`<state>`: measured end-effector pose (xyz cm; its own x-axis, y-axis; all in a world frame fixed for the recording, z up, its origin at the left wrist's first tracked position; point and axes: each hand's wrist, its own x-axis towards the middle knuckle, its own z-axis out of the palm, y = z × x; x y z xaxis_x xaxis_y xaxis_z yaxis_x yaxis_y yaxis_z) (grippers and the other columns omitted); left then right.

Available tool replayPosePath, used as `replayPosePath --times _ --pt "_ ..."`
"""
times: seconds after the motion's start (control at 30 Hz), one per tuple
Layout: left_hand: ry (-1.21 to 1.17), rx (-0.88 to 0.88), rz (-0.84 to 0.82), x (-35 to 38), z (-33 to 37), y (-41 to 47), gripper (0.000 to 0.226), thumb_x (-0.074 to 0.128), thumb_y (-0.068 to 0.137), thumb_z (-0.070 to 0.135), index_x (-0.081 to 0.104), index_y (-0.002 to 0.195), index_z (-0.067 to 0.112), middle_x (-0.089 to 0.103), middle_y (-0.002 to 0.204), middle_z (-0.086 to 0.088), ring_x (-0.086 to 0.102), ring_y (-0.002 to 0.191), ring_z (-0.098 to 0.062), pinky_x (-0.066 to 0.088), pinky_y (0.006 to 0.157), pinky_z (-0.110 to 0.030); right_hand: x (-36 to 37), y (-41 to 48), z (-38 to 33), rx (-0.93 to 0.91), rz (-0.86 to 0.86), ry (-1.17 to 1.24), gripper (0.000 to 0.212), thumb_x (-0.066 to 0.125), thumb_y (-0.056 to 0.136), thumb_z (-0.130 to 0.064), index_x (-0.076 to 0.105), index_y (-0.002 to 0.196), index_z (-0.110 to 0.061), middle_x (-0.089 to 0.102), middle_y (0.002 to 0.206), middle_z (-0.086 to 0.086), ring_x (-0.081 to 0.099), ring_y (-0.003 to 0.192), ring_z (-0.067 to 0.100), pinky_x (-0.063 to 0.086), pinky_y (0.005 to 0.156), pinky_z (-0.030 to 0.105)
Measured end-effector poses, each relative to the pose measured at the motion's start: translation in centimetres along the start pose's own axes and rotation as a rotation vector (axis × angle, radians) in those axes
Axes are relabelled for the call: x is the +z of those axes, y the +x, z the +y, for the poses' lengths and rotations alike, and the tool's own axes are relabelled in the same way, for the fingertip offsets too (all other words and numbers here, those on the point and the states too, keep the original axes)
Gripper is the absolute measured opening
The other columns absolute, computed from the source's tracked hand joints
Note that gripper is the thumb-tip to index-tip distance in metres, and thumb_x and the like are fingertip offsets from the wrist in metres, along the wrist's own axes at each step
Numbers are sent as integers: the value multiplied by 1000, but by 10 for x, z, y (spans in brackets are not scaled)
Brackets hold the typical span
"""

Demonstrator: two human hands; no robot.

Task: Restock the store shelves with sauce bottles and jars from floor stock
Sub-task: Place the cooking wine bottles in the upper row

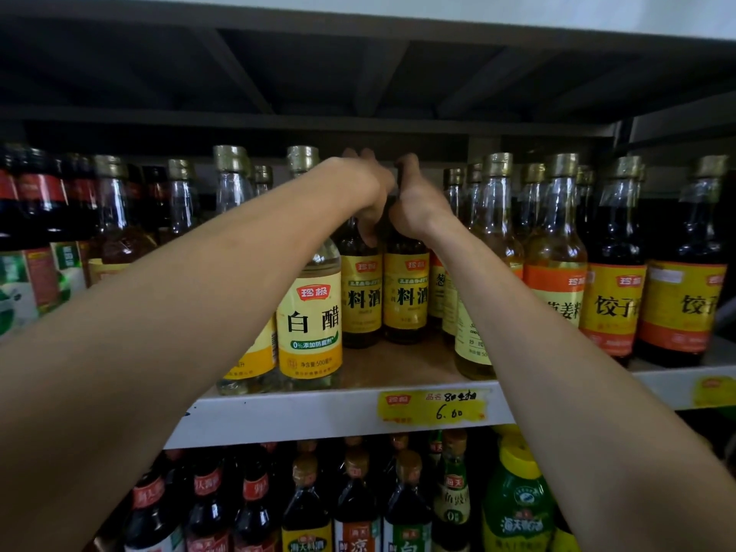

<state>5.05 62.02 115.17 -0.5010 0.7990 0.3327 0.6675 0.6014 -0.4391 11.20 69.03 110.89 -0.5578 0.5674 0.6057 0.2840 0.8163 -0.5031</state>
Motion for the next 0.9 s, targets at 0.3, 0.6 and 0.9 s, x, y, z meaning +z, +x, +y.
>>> replayPosePath --times 0.3,0.6,0.9 --pt "-7 14 5 -1 0 -10 96 84 65 47 38 144 19 25 147 -18 28 131 -40 39 101 -50 6 -13 0 -13 32 -30 95 65 89 -16 -2 156 -18 46 139 25 59 113 36 50 86 39" --pt "-189 337 629 -19 -21 -93 35 64 88 22 60 122 16 56 124 -6 53 113 -23 49 89 -36 -5 -87 -22 -287 417 273 46 64 83 -3 51 126 -10 59 117 1 58 108 14 53 90 32" --pt "-482 128 868 48 -170 -175 16 53 95 26 66 99 18 65 86 2 62 81 -17 51 71 -37 26 -132 -127 -553 566 301 16 58 91 -4 66 102 -12 62 94 -6 57 88 2 47 77 15"
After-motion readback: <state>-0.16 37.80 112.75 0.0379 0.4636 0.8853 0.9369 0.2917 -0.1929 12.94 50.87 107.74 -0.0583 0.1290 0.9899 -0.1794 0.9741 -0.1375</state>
